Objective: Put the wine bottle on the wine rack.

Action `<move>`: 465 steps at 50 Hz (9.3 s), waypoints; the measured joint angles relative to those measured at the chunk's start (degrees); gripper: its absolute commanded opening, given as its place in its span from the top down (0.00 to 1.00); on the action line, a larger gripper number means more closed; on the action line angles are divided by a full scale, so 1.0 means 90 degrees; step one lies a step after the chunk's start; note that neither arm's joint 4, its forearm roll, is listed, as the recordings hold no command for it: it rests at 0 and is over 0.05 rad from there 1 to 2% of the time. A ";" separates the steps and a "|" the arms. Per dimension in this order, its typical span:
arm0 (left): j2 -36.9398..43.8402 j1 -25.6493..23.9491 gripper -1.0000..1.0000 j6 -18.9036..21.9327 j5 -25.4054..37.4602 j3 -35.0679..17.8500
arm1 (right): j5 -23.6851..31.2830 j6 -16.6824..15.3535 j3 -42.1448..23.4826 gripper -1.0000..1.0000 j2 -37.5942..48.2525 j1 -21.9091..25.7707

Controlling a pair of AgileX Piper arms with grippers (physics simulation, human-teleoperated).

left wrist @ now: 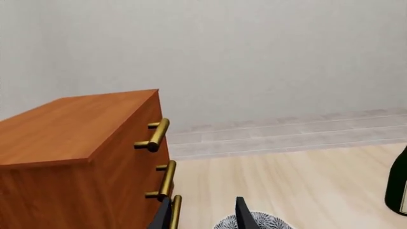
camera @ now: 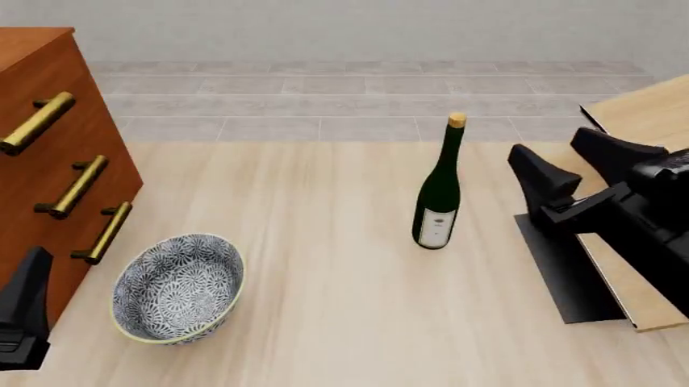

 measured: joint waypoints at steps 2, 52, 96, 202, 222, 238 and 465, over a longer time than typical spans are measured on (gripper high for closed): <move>0.0000 -0.0001 0.00 0.0009 -0.0011 0.0005 | -0.0122 0.0008 -0.0039 0.00 0.0196 0.0008; 0.0000 0.0173 0.00 0.0137 0.0007 -0.0006 | -0.1856 -0.0220 -0.1294 0.00 0.3788 -0.0098; 0.0000 0.0265 0.00 0.0321 0.0075 -0.0001 | -0.2134 -0.0194 -0.2250 0.00 0.5187 -0.0115; 0.0000 0.0038 0.00 -0.0141 -0.0184 -0.0062 | 0.4446 0.2254 -0.5120 1.00 0.1219 -0.1465; 0.0000 0.0019 0.00 -0.0255 -0.0322 0.0040 | 0.5833 0.3294 -0.6005 1.00 0.1296 -0.2739; 0.0000 -0.0048 0.00 -0.0259 -0.0357 0.0035 | 0.6427 0.3827 -0.6281 1.00 0.1200 -0.3381; 0.0000 -0.0118 0.00 -0.0130 -0.0309 0.0253 | 0.4425 0.2556 -0.4729 1.00 0.2548 -0.7155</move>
